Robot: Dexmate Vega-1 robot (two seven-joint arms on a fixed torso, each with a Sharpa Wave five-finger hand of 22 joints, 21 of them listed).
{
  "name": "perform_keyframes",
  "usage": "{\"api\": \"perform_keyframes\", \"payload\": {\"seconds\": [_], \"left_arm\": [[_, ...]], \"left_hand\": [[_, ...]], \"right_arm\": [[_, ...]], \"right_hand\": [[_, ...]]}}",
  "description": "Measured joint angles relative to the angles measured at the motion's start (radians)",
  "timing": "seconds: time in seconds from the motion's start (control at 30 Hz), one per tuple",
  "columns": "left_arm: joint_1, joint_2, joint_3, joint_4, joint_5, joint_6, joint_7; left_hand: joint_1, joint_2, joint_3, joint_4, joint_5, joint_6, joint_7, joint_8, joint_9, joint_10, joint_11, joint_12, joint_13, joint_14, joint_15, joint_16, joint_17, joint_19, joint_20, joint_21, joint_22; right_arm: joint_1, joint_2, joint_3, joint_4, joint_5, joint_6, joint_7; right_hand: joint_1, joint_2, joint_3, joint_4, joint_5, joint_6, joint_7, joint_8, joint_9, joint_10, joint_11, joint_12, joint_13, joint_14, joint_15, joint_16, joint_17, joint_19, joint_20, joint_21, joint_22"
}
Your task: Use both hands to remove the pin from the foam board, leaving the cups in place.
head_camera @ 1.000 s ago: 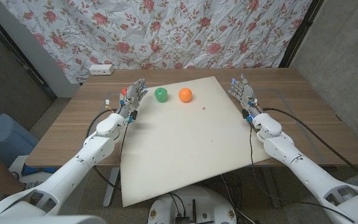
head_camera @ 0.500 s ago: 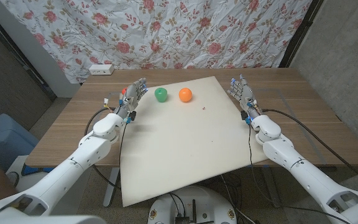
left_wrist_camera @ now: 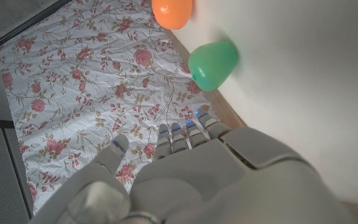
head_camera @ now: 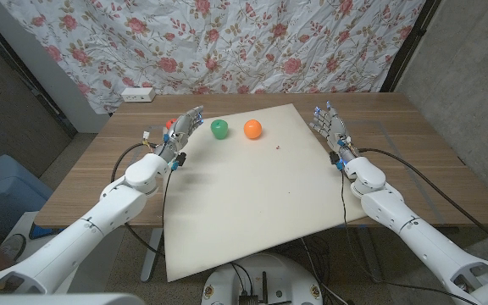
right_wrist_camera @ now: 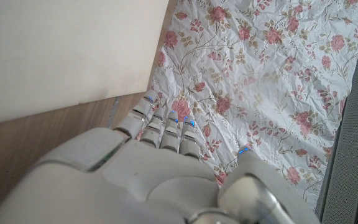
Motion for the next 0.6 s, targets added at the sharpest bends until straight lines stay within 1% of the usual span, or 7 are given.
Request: {"api": "perform_keyframes", "payload": {"seconds": [0.13,0.17,0.2,0.43,0.47,0.5,0.6], "left_arm": [[0.0,0.0,0.0,0.0,0.04,0.04,0.023],[0.025,0.049,0.008,-0.101,0.046,0.045,0.028],[0.028,0.057,0.011,-0.116,0.063,0.062,0.036],[0.028,0.057,0.011,-0.116,0.142,0.132,0.071],[0.038,0.093,0.038,-0.206,0.169,0.152,0.081],[0.038,0.093,0.038,-0.206,0.173,0.155,0.083],[0.039,0.108,0.058,-0.245,0.227,0.19,0.098]], "left_hand": [[0.0,0.0,0.0,0.0,0.0,0.009,-0.002,0.0,0.0,0.004,-0.004,0.0,0.0,0.0,0.0,0.0,0.0,0.0,0.0,0.0,0.0],[0.0,0.0,0.0,0.0,0.0,0.009,-0.002,0.0,0.0,0.004,-0.004,0.0,0.0,0.003,-0.003,0.0,0.0,0.0,0.0,0.0,0.0],[0.0,0.0,0.0,0.0,0.0,0.009,-0.002,0.0,0.0,0.004,-0.004,0.0,0.0,0.005,-0.005,0.0,0.0,0.0,0.0,0.0,0.0],[0.0,0.0,0.004,0.004,0.0,0.01,-0.002,0.0,0.0,0.007,-0.007,0.0,0.0,0.005,-0.005,0.0,0.001,0.0,0.0,0.0,0.0],[0.0,0.0,0.004,0.004,0.0,0.013,-0.005,0.0,0.0,0.007,-0.007,0.0,0.0,0.005,-0.005,0.0,0.004,0.0,0.0,0.0,0.0],[0.0,0.0,0.007,0.007,0.0,0.014,-0.007,0.0,0.0,0.007,-0.007,0.0,0.0,0.005,-0.005,0.0,0.005,0.0,0.0,0.0,0.0],[0.0,0.0,0.008,0.008,0.0,0.014,-0.007,0.0,0.0,0.007,-0.007,0.0,0.0,0.005,-0.005,0.0,0.005,0.0,0.0,0.0,0.0]], "right_arm": [[-0.001,-0.003,0.002,0.002,0.0,0.0,0.0],[-0.001,-0.003,0.002,0.003,0.0,0.009,0.017],[-0.001,-0.005,0.004,0.005,0.0,0.012,0.02],[-0.001,-0.009,0.005,0.021,0.0,0.012,0.02],[-0.001,-0.009,0.005,0.022,0.005,0.029,0.045],[-0.001,-0.009,0.005,0.024,0.005,0.029,0.045],[0.003,-0.01,0.005,0.034,0.005,0.04,0.057]], "right_hand": [[0.0,0.0,0.0,0.0,0.0,0.006,0.006,0.0,0.0,0.0,0.0,0.0,0.0,0.0,0.0,0.0,0.0,0.0,0.0,0.0,0.0],[0.0,0.0,0.0,0.0,0.0,0.006,0.006,0.0,0.0,0.0,0.0,0.0,0.0,0.0,0.0,0.0,0.0,0.0,0.0,0.0,0.0],[0.0,0.0,0.0,0.0,0.0,0.006,0.006,0.0,0.0,0.0,0.0,0.0,0.0,0.0,0.0,0.0,-0.003,0.0,0.0,0.0,0.0],[0.0,0.0,0.004,-0.004,0.0,0.006,0.006,0.0,0.0,0.004,-0.004,0.0,0.0,0.0,0.0,0.0,-0.005,0.0,0.0,0.0,0.0],[0.0,0.0,0.004,-0.004,0.0,0.006,0.006,0.0,0.0,0.004,-0.004,0.0,0.0,0.0,0.0,0.0,-0.005,0.0,0.0,0.0,0.0],[0.0,0.0,0.004,-0.004,0.0,0.006,0.006,0.0,0.0,0.004,-0.004,0.0,0.0,0.0,0.0,0.0,-0.008,0.0,0.0,0.0,0.0],[0.0,0.0,0.007,-0.007,0.0,0.006,0.006,0.0,0.0,0.004,-0.004,0.0,0.0,0.0,0.0,0.0,-0.009,0.0,0.0,0.0,0.0]]}}
